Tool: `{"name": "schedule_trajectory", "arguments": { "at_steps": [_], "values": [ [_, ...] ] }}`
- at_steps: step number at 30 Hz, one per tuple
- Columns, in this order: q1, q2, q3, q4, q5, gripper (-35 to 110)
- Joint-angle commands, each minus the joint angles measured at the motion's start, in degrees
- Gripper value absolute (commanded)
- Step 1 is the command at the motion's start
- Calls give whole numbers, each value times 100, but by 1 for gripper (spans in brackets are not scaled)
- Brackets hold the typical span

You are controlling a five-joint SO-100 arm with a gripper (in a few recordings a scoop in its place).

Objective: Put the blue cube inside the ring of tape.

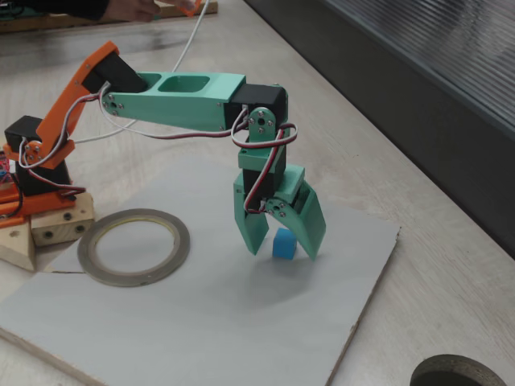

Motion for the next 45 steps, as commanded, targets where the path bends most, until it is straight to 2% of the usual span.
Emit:
{"name": "schedule_trajectory", "arguments": {
  "at_steps": [1, 41, 45],
  "values": [
    [-79, 70, -123, 97, 35, 61],
    [-79, -176, -88, 105, 0, 61],
    [-79, -176, -123, 97, 35, 54]
  ]
}}
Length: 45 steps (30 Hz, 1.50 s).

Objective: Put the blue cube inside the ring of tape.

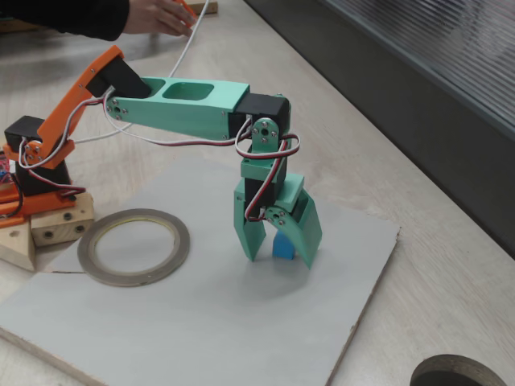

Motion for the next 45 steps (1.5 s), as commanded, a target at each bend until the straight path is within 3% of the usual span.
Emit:
{"name": "schedule_trajectory", "arguments": {
  "at_steps": [1, 7, 24, 34, 45],
  "values": [
    [-70, 123, -132, 53, 53, 50],
    [-70, 185, -141, 26, 35, 31],
    [-70, 193, -141, 53, 0, 29],
    [-62, 202, -149, 26, 0, 6],
    [-62, 202, -149, 26, 0, 5]
  ]
}}
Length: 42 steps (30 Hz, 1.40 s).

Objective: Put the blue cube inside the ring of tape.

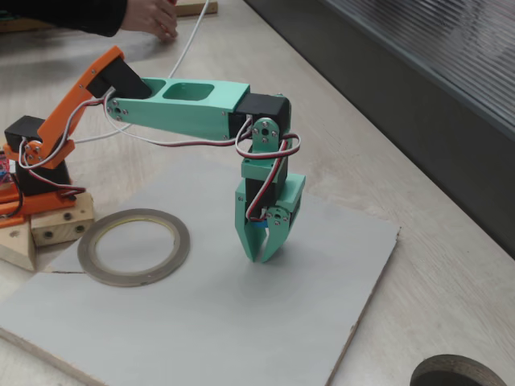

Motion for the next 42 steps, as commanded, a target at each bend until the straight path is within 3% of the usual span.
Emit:
{"name": "schedule_trajectory", "arguments": {
  "at_steps": [1, 32, 42],
  "values": [
    [-70, 202, -62, 35, 53, 5],
    [-53, 1116, 26, 141, 88, 5],
    [35, 1652, -44, 1951, 105, 5]
  ]
}}
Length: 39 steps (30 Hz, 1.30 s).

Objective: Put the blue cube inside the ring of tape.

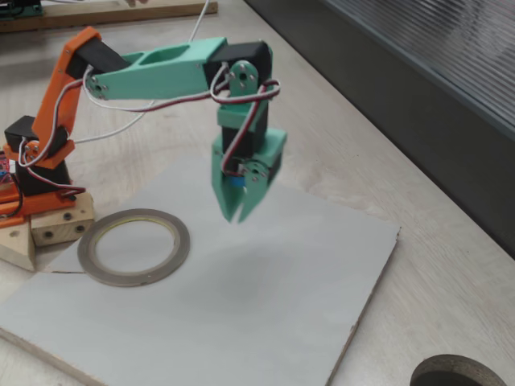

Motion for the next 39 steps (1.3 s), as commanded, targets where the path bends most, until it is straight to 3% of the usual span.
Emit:
{"name": "schedule_trajectory", "arguments": {
  "at_steps": [1, 12, 27, 39],
  "values": [
    [158, 510, -53, 431, 35, 5],
    [1380, 633, -18, 439, 26, 5],
    [2013, 633, 88, 439, 0, 5],
    [2364, 1564, 2382, 422, 26, 5]
  ]
}}
